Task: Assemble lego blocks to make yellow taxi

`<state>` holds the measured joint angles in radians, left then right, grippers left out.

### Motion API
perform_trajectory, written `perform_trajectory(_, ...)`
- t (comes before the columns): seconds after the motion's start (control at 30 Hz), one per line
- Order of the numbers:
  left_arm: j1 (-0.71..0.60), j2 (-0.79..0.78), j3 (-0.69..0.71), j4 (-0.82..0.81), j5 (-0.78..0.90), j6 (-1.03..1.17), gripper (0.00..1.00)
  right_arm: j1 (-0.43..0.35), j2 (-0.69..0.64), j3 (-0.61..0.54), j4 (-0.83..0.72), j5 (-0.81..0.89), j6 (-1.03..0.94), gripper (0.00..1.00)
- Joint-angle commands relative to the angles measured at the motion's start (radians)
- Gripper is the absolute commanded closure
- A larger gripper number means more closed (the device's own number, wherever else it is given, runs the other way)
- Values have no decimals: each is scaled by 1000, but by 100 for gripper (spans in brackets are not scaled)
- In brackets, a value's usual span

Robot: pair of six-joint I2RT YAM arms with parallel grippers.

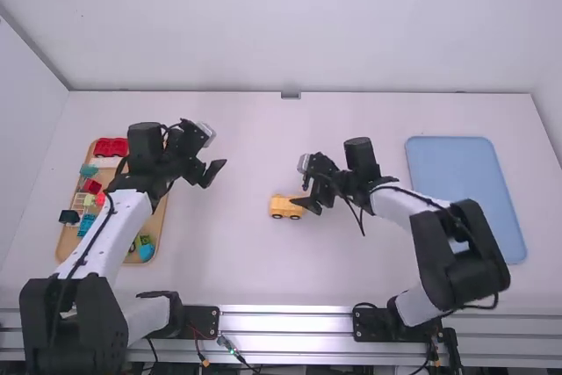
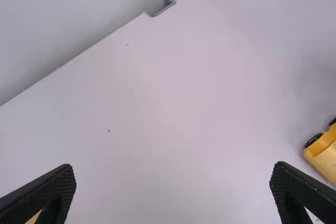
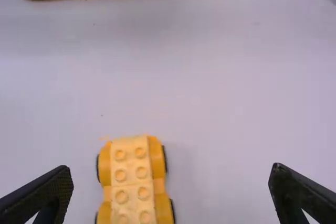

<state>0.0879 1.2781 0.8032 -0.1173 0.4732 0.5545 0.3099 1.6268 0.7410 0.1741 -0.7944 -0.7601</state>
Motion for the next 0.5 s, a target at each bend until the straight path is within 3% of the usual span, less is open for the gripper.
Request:
perform_trajectory(0.0,-3,-1,0,-6,-110,-136,1,-24,-89,-1,-44,101,9,1)
perform_trajectory(0.17,23,-1,2,-29,-412,-589,1,-56,-172,-1,-82,145,30,1)
perform_trajectory(0.47,121,58,60,-87,-440,-521,1,-68,-183,0,38,141,144,1)
